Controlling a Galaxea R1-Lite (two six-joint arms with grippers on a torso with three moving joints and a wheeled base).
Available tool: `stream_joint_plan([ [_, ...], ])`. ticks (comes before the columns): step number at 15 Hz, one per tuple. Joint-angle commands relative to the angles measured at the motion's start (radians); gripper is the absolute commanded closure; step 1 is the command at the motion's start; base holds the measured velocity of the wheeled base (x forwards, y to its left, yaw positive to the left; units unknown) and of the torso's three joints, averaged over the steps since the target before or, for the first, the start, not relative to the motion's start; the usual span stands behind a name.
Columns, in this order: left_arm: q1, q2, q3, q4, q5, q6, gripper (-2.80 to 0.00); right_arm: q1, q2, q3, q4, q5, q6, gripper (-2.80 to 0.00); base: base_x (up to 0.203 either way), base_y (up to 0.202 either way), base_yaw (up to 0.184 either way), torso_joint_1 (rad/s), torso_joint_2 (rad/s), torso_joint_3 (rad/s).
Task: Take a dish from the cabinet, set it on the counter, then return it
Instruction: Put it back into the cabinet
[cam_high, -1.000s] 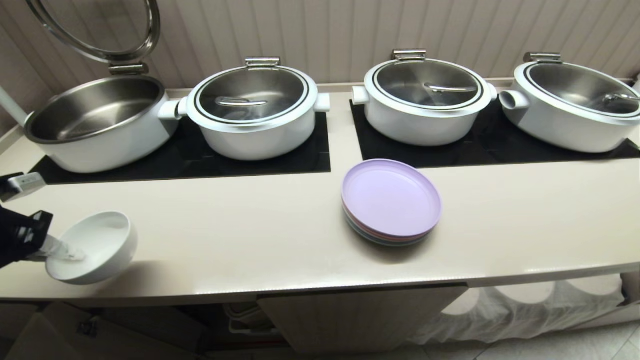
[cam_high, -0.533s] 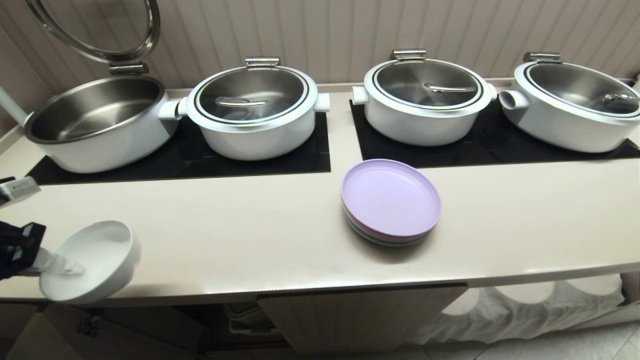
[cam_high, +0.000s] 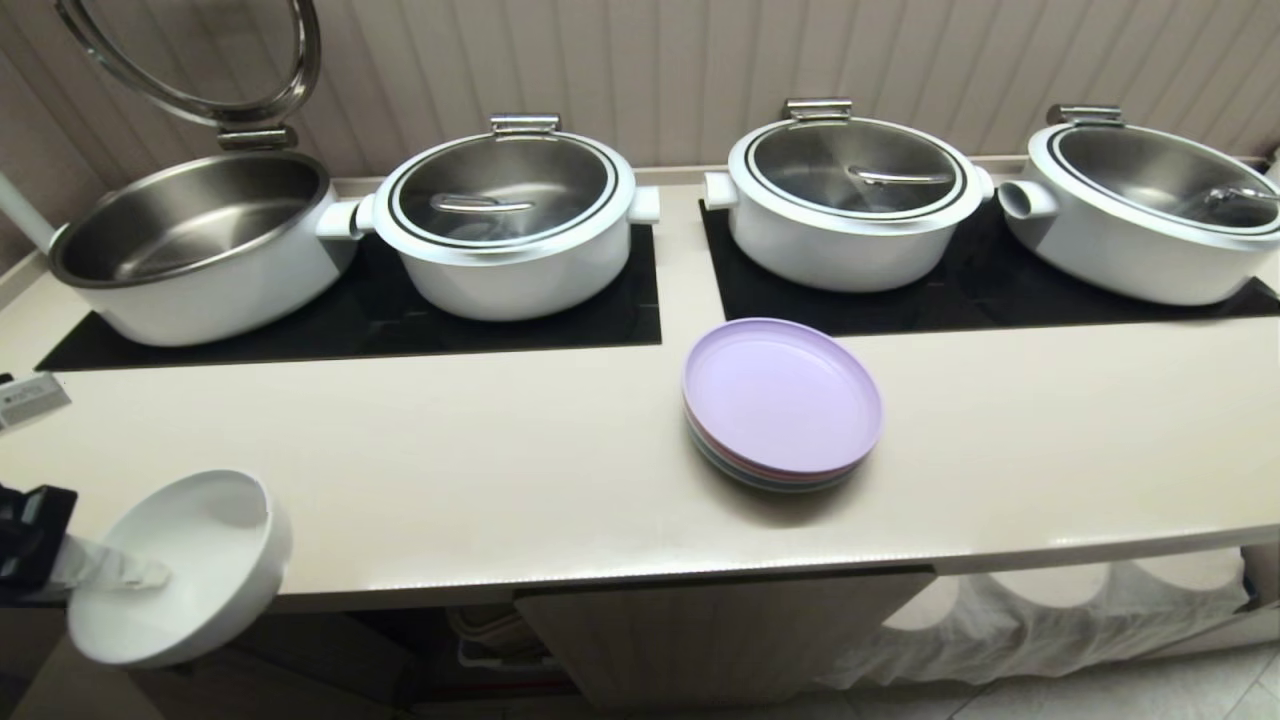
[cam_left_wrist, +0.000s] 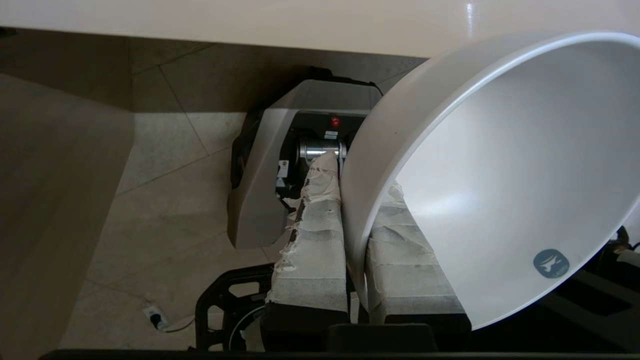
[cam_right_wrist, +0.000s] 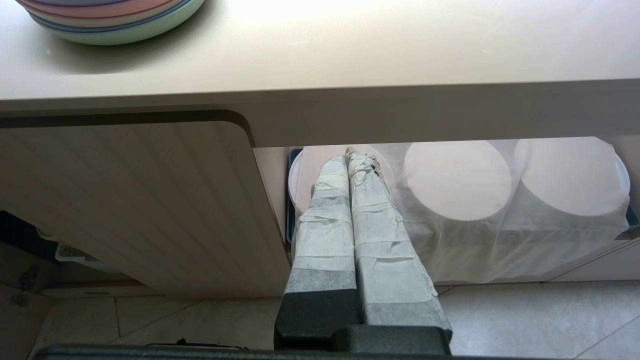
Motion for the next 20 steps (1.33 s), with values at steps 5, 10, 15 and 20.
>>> stream_joint_plan([
  [5,-0.022,-0.090,0.075,0.005,-0.003,0.003,0.00,0.000,0.000,0.000,0.000,0.000,0.000,0.00,0.000,0.000,0.000,0.000,0.00,0.000],
  [10,-0.086,-0.123,0.079,0.004,-0.003,0.000,0.00,0.001,0.000,0.000,0.000,0.000,0.000,0.00,0.000,0.000,0.000,0.000,0.00,0.000],
  [15,-0.094,-0.186,0.122,0.004,-0.002,-0.005,0.00,0.000,0.000,0.000,0.000,0.000,0.000,0.00,0.000,0.000,0.000,0.000,0.00,0.000],
  [20,-0.183,-0.255,0.150,0.003,0.004,-0.148,0.00,0.000,0.000,0.000,0.000,0.000,0.000,0.00,0.000,0.000,0.000,0.000,0.00,0.000],
])
